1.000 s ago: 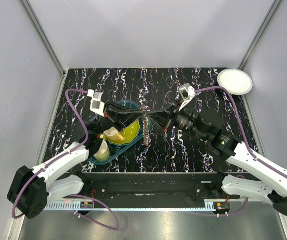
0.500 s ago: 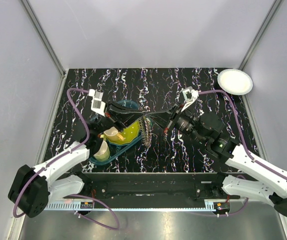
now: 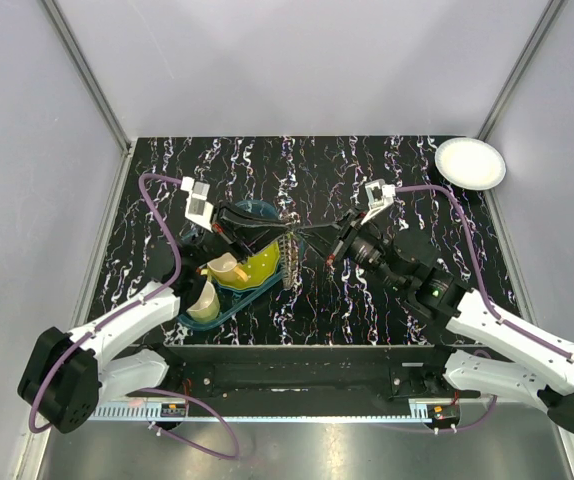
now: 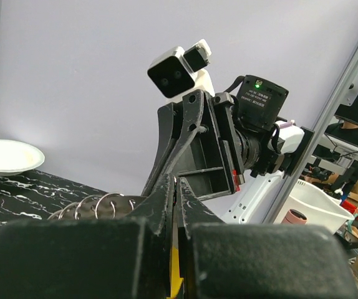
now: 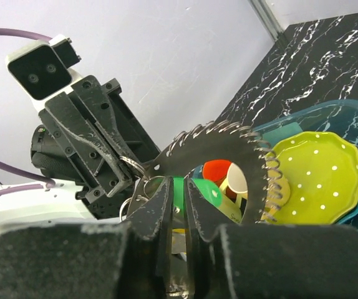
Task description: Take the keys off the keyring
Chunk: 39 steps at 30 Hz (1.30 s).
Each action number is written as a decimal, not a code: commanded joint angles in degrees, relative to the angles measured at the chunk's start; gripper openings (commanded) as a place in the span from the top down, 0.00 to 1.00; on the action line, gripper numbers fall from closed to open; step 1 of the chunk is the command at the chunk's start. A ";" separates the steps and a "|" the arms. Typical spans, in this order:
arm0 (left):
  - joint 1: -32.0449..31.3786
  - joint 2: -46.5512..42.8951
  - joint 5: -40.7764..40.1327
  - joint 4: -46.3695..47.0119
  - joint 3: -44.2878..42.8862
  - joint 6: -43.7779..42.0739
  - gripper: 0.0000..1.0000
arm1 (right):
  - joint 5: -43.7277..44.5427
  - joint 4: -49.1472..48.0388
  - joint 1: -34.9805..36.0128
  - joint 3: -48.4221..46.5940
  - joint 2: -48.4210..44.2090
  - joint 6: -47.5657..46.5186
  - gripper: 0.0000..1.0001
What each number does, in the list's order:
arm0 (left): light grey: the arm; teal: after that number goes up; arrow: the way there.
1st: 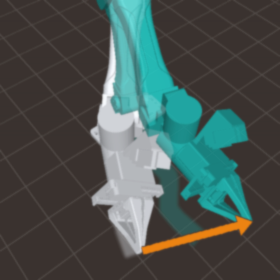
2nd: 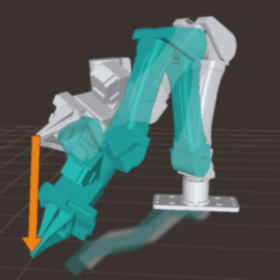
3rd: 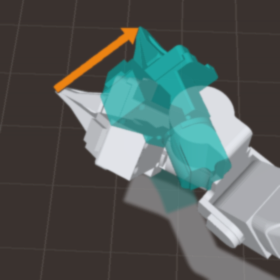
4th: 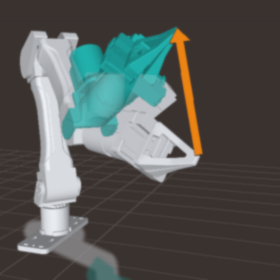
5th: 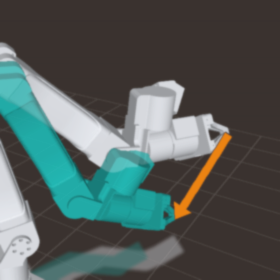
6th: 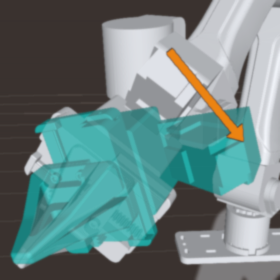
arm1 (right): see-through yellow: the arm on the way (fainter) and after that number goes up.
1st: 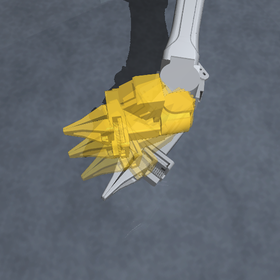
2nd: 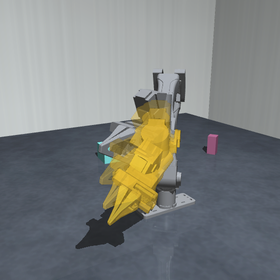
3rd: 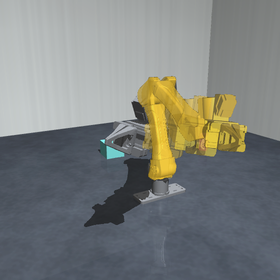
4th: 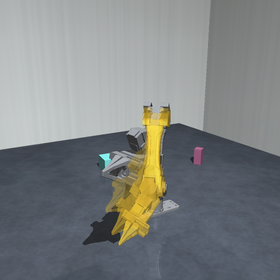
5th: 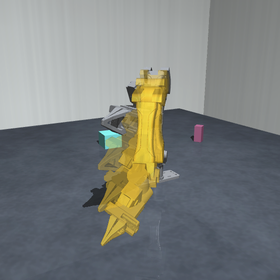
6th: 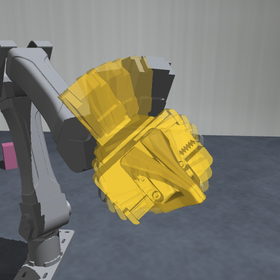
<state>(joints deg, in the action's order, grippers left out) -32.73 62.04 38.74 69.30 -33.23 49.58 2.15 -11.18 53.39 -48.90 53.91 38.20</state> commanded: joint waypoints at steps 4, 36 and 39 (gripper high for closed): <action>0.12 0.27 2.21 20.17 -1.57 2.53 1.00 | 1.55 0.99 -0.04 -1.54 0.76 -1.37 1.00; 0.65 -1.57 5.38 18.68 -0.96 4.73 1.00 | -16.74 2.30 -0.04 -5.32 -3.03 -32.48 0.52; 0.65 -2.54 5.64 18.59 -0.52 4.91 1.00 | -17.62 2.22 -0.04 -4.97 -2.76 -32.66 0.52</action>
<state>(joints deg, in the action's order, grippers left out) -32.49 62.19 43.66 70.72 -33.23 53.71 -13.87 -7.44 53.30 -51.33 50.85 7.66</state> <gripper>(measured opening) 0.005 0.480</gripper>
